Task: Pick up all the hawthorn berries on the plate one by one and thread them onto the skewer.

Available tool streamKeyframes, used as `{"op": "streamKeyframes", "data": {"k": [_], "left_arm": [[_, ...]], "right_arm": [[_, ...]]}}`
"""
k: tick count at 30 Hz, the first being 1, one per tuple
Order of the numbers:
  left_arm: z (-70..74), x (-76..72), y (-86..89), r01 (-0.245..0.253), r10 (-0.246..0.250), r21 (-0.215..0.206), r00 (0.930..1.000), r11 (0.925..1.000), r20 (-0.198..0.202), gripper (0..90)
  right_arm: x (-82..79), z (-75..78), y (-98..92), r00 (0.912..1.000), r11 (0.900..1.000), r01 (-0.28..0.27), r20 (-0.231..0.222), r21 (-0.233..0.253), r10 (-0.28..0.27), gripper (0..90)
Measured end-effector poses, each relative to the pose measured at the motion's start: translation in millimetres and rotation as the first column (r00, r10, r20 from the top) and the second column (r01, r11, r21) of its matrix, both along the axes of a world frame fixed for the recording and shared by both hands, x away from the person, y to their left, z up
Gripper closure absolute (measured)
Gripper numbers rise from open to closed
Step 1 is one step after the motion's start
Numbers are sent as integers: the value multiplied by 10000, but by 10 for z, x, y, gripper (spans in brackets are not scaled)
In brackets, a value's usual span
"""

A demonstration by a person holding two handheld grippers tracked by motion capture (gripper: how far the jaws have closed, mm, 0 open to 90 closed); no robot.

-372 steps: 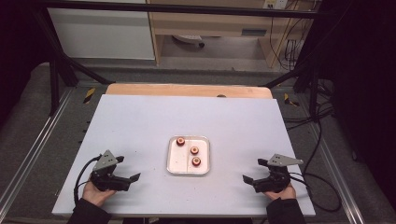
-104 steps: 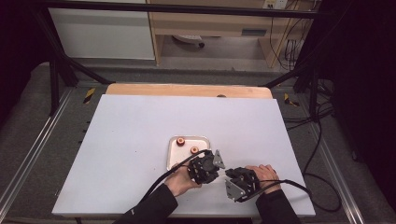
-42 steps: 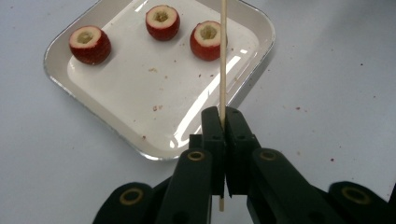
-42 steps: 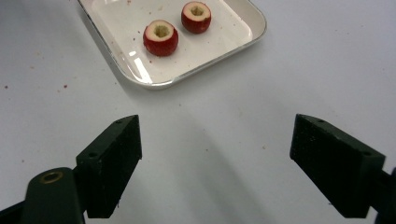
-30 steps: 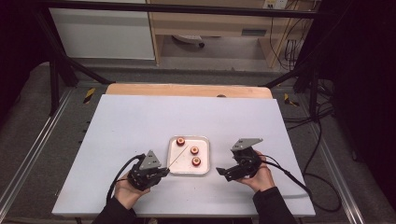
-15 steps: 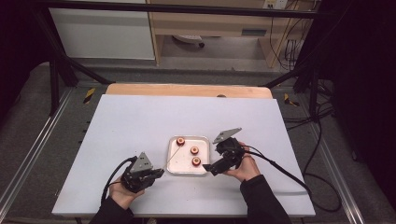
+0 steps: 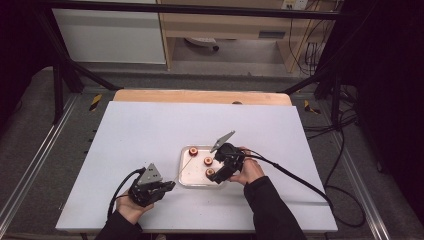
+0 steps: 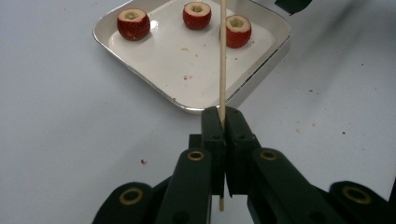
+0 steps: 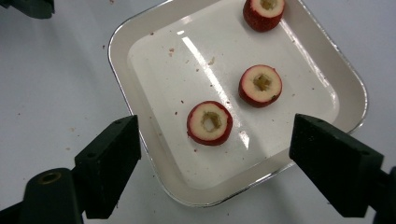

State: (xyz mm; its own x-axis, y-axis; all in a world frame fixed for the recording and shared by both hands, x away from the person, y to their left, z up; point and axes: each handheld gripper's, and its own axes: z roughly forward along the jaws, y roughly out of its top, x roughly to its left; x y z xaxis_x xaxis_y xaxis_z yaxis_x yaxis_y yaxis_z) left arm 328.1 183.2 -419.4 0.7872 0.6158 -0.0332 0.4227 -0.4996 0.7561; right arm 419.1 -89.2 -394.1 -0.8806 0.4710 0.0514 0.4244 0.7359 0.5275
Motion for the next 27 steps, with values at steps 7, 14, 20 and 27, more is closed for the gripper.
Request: {"op": "streamKeyframes", "data": {"k": [7, 14, 20, 27], "left_arm": [[-7, 7, -2, -2, 2, 10, 10000, 10000, -49, 880], [-11, 12, -3, 10, -10, 27, 10000, 10000, -84, 880], [-14, 13, -11, 36, -35, 51, 9999, 10000, -105, 880], [-24, 21, -16, 131, -131, -47, 9998, 9999, -136, 880]], "right_arm": [[75, -111, 137, 9988, 9967, -422, -290, -689, 403, 308], [133, -177, 249, 9946, 9885, -987, -445, -1143, 942, 458], [157, -229, 272, 9913, 9833, -1248, -578, -1325, 1180, 543], [170, -248, 280, 9909, 9837, -1259, -636, -1284, 1186, 583]]}}
